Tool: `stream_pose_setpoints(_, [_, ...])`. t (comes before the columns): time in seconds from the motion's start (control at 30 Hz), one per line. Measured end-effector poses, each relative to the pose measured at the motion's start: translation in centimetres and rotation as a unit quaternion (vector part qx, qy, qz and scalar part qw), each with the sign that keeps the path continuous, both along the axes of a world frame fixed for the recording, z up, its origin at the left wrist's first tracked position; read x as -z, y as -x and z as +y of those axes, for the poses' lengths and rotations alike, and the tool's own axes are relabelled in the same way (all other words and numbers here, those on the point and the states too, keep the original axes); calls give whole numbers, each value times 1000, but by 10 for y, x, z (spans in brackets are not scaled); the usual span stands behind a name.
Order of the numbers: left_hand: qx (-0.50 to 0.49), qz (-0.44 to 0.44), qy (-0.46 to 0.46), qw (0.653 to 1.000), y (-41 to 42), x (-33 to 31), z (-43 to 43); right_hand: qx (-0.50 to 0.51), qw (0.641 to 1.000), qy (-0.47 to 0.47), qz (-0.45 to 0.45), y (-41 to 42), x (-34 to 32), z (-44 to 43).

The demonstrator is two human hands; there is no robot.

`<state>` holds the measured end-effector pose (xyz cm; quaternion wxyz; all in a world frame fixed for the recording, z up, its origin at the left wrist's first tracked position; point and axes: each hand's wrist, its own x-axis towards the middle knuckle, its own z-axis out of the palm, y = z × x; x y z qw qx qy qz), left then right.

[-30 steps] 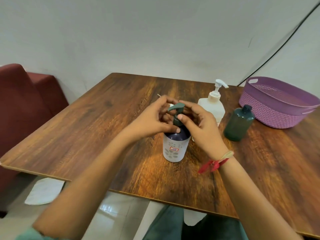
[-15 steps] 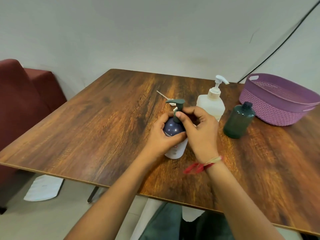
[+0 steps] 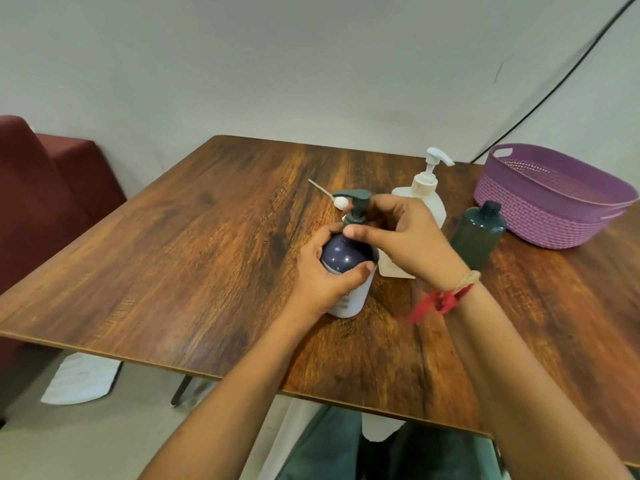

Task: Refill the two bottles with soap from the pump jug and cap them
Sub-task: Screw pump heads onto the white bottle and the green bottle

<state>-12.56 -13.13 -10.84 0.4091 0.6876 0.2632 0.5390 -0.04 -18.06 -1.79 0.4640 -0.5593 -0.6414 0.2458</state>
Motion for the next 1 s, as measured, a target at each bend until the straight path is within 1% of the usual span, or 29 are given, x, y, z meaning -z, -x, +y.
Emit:
stream_pose_setpoints(0.07, [1,5,1,1000,0,0,1,-61,998,7,27,-8,-7,1])
stream_pose_setpoints(0.1, [3,4,1,1000,0,0,1,-79,996,15,25,-11,-9,1])
stream_pose_setpoints(0.17, [4,-5,2,1000,-1,0,2,-78,997,27,-9,-10,-7,3])
stream_pose_setpoints(0.2, [3,-11,1,1000,-1,1,2,-64,997,26,-22,-8,-3,3])
stream_pose_setpoints(0.27, [1,-17,-1,1000,-1,2,2,-14,1000,12,-2,-1,7,0])
stream_pose_setpoints(0.33, [2,-20,1,1000,-1,3,2,63,998,-24,0,8,16,-3])
stream_pose_setpoints(0.43, [2,-32,6,999,-3,3,2,169,981,-77,-63,23,21,-7])
stream_pose_setpoints(0.5, [9,-41,14,999,-4,4,3,206,969,-92,-102,29,24,-6])
stream_pose_setpoints(0.53, [11,-44,17,999,-4,4,3,213,967,-85,-106,29,24,-4])
stream_pose_setpoints(0.57, [12,-44,16,999,-3,4,3,203,972,-69,-96,26,25,-3])
stream_pose_setpoints(0.6, [9,-42,15,999,-3,3,3,171,982,-43,-71,24,23,-4])
stream_pose_setpoints(0.67, [8,-35,13,999,-3,3,2,76,997,3,-26,16,22,-6])
stream_pose_setpoints(0.7, [7,-32,14,999,-3,3,2,47,998,8,-33,13,20,-7])
stream_pose_setpoints(0.73, [5,-29,17,999,-3,3,2,40,998,-1,-49,11,18,-9])
stream_pose_setpoints(0.8, [1,-21,21,1000,-3,3,2,64,996,-30,-61,9,15,-10])
stream_pose_setpoints(0.9, [3,-21,12,1000,-3,2,3,89,994,-28,-59,10,9,-9])
stream_pose_setpoints(1.0, [11,-29,18,999,-3,0,2,127,985,-33,-113,15,7,-7])
